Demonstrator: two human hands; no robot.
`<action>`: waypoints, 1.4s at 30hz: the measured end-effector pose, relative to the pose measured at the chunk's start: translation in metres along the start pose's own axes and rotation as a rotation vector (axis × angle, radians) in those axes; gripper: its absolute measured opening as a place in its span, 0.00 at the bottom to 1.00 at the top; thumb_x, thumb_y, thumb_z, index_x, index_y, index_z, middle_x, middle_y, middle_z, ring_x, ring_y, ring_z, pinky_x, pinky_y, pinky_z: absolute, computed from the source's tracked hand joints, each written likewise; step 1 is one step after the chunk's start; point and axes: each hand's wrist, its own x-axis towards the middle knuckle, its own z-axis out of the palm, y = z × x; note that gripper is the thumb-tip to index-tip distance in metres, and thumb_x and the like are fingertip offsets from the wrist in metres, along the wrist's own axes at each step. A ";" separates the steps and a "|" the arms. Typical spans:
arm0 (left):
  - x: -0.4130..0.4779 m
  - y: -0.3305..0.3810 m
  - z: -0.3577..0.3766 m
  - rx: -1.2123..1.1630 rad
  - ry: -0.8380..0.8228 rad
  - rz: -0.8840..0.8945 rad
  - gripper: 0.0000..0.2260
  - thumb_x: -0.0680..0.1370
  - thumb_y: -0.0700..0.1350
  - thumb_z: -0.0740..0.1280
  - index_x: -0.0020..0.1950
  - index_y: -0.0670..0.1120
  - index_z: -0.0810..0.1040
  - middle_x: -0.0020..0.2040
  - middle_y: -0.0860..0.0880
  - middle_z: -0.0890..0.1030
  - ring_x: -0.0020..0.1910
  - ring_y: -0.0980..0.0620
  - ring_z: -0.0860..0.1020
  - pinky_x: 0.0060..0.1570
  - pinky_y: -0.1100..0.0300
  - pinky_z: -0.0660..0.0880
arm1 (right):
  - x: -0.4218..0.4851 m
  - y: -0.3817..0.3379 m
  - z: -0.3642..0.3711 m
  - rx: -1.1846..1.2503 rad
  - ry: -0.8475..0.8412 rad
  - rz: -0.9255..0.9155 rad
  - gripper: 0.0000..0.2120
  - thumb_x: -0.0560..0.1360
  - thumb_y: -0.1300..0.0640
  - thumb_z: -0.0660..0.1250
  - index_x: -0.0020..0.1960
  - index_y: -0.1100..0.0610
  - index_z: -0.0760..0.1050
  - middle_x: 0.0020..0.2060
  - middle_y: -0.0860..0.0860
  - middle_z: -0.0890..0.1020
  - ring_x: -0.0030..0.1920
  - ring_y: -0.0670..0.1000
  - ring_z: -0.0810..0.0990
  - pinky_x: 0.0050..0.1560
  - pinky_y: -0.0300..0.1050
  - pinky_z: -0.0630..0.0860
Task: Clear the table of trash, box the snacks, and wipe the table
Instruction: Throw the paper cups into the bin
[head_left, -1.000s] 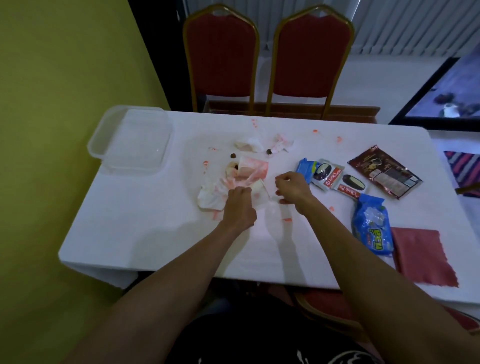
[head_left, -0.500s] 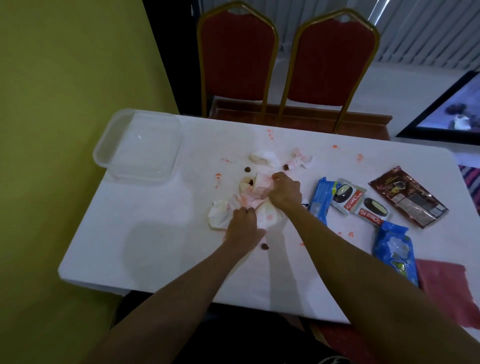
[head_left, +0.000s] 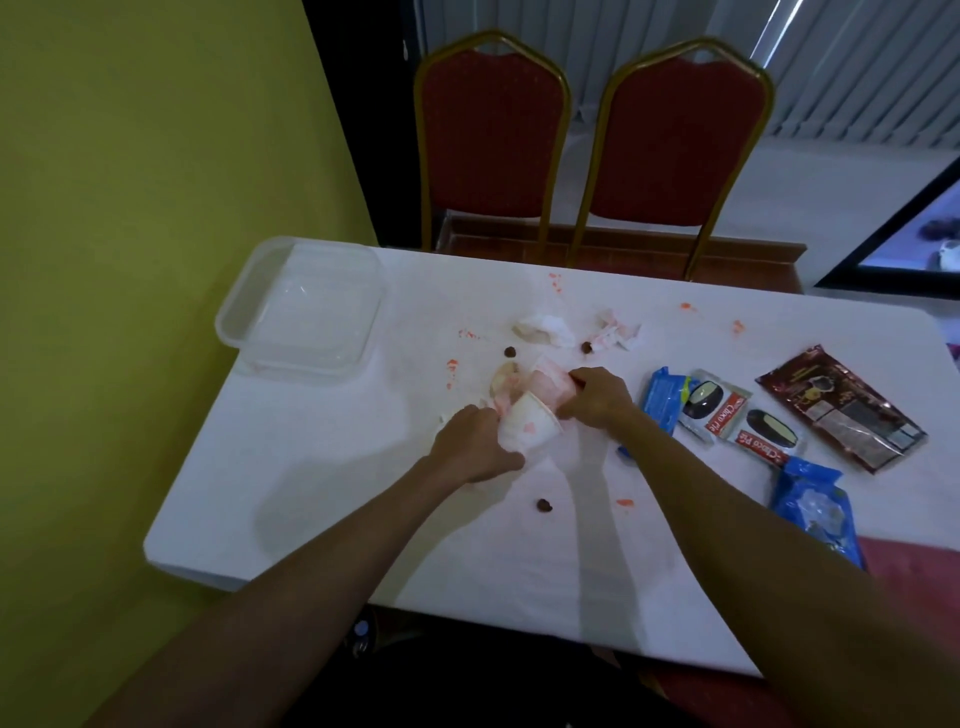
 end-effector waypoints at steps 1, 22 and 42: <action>-0.001 -0.001 -0.004 -0.039 -0.005 -0.007 0.27 0.66 0.59 0.74 0.57 0.43 0.78 0.53 0.46 0.82 0.48 0.48 0.80 0.42 0.54 0.78 | -0.003 0.000 -0.004 0.047 0.010 -0.008 0.28 0.71 0.54 0.76 0.69 0.58 0.74 0.63 0.55 0.79 0.62 0.57 0.76 0.57 0.44 0.68; -0.055 0.004 -0.011 -0.816 0.103 -0.187 0.31 0.67 0.54 0.77 0.65 0.48 0.71 0.53 0.49 0.81 0.48 0.50 0.84 0.49 0.51 0.83 | -0.105 0.005 -0.027 0.766 -0.149 0.110 0.18 0.77 0.46 0.71 0.57 0.59 0.76 0.50 0.57 0.84 0.46 0.54 0.87 0.42 0.46 0.84; -0.235 -0.124 0.067 -1.177 0.652 -0.642 0.37 0.64 0.62 0.75 0.68 0.50 0.69 0.59 0.50 0.79 0.52 0.51 0.82 0.49 0.48 0.83 | -0.188 -0.119 0.143 0.317 -0.549 -0.226 0.23 0.77 0.45 0.70 0.64 0.59 0.75 0.51 0.53 0.84 0.47 0.51 0.86 0.49 0.46 0.83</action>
